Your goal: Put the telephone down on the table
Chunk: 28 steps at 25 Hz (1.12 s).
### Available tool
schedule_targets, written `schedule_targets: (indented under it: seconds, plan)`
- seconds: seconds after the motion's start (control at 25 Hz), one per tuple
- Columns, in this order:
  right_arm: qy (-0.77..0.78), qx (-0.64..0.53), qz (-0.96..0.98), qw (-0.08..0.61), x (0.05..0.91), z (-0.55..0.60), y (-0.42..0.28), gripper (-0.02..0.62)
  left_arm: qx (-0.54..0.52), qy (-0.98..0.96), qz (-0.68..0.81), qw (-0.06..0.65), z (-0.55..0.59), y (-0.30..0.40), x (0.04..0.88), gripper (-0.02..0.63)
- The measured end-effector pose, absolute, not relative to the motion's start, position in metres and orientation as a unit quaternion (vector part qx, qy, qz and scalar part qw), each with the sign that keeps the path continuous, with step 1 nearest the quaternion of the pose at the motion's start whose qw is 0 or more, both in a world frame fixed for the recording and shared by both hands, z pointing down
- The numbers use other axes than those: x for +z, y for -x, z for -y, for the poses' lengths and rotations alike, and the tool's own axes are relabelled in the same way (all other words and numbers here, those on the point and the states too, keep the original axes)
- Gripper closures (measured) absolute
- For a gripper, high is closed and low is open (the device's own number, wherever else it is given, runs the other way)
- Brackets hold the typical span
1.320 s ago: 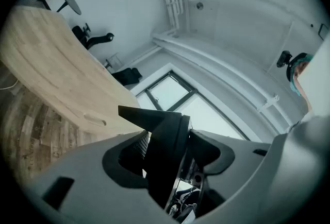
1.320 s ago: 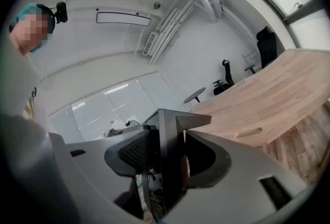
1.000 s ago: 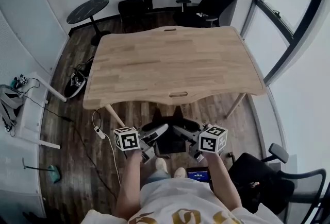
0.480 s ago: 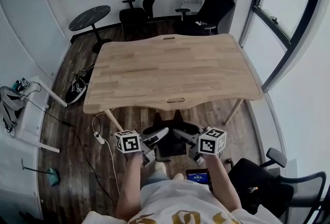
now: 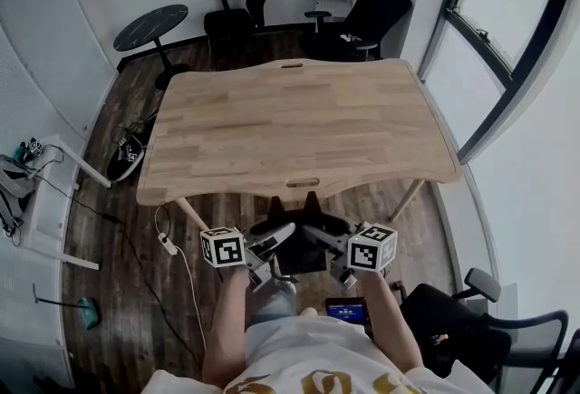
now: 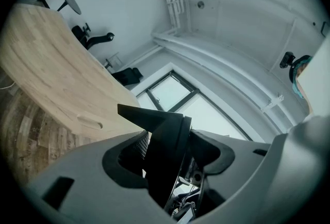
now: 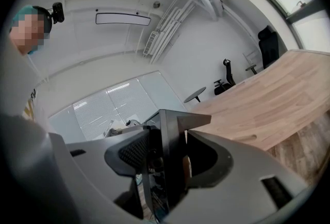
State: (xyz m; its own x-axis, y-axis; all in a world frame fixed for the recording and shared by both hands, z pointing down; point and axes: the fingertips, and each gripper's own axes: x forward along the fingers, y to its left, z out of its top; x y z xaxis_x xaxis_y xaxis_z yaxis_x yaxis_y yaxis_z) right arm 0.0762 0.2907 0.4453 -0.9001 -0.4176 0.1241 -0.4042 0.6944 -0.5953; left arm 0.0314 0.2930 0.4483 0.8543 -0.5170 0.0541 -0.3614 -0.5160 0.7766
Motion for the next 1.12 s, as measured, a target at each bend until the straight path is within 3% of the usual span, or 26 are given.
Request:
schedule_targets:
  seconds: [1.12]
  plan:
    - [0.299, -0.362, -0.883, 0.006, 0.485, -0.006, -0.015, 0.387, -0.054, -0.868, 0.177, 0.461, -0.001, 0.029, 0.489, 0.368]
